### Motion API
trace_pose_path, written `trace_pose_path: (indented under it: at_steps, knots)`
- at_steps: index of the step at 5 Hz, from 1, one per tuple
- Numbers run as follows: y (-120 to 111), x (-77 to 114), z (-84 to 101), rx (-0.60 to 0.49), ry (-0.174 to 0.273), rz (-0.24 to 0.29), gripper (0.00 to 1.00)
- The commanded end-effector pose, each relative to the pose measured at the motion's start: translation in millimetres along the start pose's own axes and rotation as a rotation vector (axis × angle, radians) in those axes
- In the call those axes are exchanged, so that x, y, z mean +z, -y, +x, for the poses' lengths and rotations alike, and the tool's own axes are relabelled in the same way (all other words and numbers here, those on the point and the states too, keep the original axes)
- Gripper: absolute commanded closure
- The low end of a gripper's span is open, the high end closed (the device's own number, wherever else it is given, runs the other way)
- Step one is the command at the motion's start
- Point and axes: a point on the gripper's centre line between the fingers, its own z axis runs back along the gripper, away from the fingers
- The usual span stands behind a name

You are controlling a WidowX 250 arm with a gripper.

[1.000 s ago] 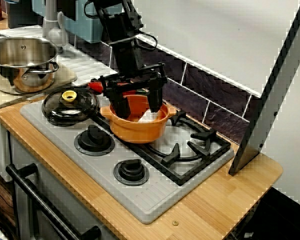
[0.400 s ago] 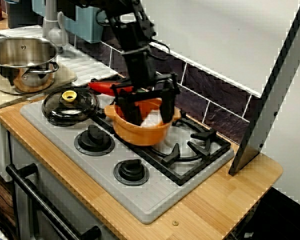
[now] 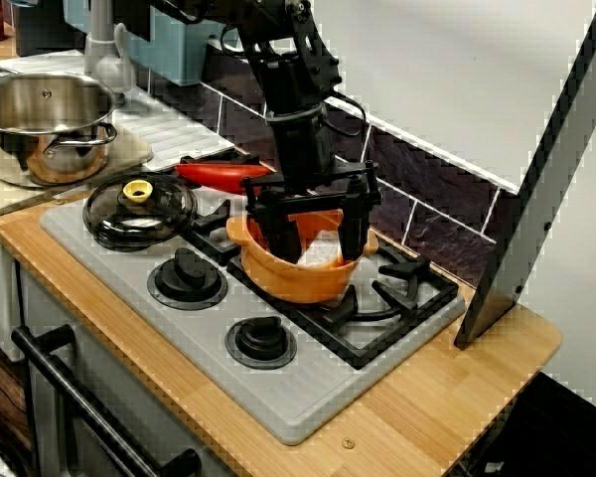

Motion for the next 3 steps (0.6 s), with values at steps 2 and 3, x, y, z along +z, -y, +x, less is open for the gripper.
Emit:
trace_pose_path:
  at_steps: [2,3]
  knots:
    - [1.1,13.3,6.7,-0.015,0.030,-0.030,0.00]
    - [0.2,16.8,10.7,-0.043,0.019,-0.019,0.00]
